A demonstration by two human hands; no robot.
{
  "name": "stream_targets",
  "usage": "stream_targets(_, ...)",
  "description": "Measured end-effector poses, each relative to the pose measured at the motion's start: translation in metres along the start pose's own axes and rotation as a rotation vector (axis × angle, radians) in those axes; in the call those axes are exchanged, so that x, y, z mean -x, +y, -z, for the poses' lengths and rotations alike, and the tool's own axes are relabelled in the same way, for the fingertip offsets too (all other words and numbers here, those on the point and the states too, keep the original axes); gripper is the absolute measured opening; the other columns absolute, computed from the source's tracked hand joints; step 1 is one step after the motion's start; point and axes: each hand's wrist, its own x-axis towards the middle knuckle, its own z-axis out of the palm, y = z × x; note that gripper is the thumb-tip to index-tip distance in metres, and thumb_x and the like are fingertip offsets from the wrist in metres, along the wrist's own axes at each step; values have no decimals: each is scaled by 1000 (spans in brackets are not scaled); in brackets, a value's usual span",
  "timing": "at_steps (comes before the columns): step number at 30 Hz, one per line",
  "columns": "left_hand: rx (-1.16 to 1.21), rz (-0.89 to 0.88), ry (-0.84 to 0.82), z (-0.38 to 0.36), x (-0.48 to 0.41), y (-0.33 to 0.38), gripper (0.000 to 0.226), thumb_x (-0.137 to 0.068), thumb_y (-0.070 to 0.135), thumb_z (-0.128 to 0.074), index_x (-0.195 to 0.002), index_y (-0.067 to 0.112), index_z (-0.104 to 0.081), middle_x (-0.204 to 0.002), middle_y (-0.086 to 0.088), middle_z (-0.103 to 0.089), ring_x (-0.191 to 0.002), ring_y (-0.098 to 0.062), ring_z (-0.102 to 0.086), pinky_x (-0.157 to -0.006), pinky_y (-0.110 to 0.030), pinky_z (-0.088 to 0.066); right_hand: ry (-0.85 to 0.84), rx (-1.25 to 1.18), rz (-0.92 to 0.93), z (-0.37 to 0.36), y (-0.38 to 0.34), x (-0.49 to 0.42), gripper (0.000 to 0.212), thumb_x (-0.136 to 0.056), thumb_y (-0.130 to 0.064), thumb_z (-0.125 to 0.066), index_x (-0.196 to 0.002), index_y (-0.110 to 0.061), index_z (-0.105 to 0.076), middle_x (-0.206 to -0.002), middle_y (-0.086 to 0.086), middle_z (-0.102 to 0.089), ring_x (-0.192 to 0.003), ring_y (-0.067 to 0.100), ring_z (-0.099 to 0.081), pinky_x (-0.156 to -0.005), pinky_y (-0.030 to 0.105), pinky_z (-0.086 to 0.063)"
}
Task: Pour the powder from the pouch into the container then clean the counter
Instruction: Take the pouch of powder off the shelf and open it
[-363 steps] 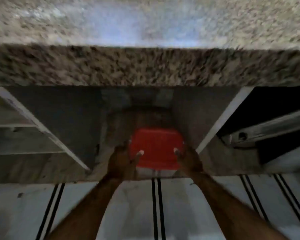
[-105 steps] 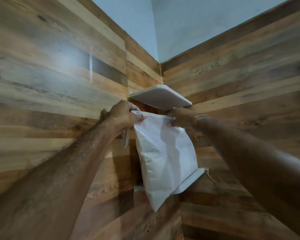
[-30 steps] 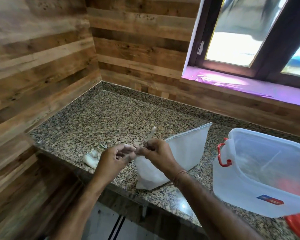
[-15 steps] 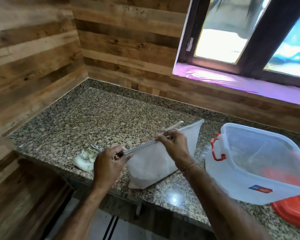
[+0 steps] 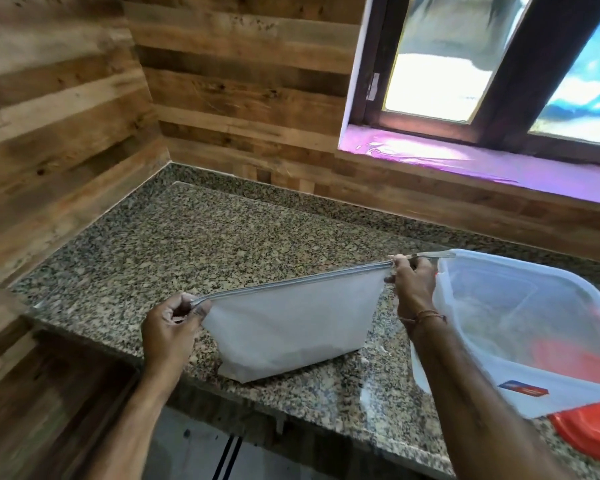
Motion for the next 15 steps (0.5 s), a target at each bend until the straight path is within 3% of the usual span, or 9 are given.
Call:
stream_targets(5,139,80,-57,-7,4,-4,34,-92,28,-72,-77,5,-52,-72,-11,-52,-71,-18,-44,-67,-34,-35,-194,-250,-121,-5,26,15,19,-103,-33,-56,-109,-17,-48,-81,-1,-59,-53,8,-58,-42,20,-38)
stream_targets(7,134,124,-67,-11,7,-8,13,-93,21,-72,-86,11,-67,-83,-9,-68,-78,-21,-59,-73,-36,-47,-302,-258,-137,-2,37,19,22,-102,-36,-58,-114,-19,-50,-81,-2,-59,-59,8,-57,-46,20,-41)
stream_targets(8,139,148,-71,-14,9,-13,4,-93,17,-73,-96,14,-72,-94,-10,-75,-88,-22,-66,-81,-38,-52,-357,-238,-132,1,43,22,21,-101,-36,-59,-113,-20,-53,-82,-4,-59,-62,9,-56,-50,22,-42)
stream_targets(11,148,207,-39,-21,13,-23,18,-92,15,-75,-109,9,-75,-107,-13,-78,-101,-21,-70,-92,-40,-54,-491,-181,-107,6,58,27,9,-99,-31,-63,-92,-25,-62,-78,-6,-59,-65,10,-56,-59,27,-41)
stream_targets(15,115,247,86,-27,12,-29,21,-92,14,-76,-108,1,-75,-103,-11,-78,-96,-20,-71,-90,-36,-55,-364,-160,-108,4,61,26,14,-100,-20,-62,-86,-21,-62,-78,-1,-67,-60,8,-62,-57,27,-42)
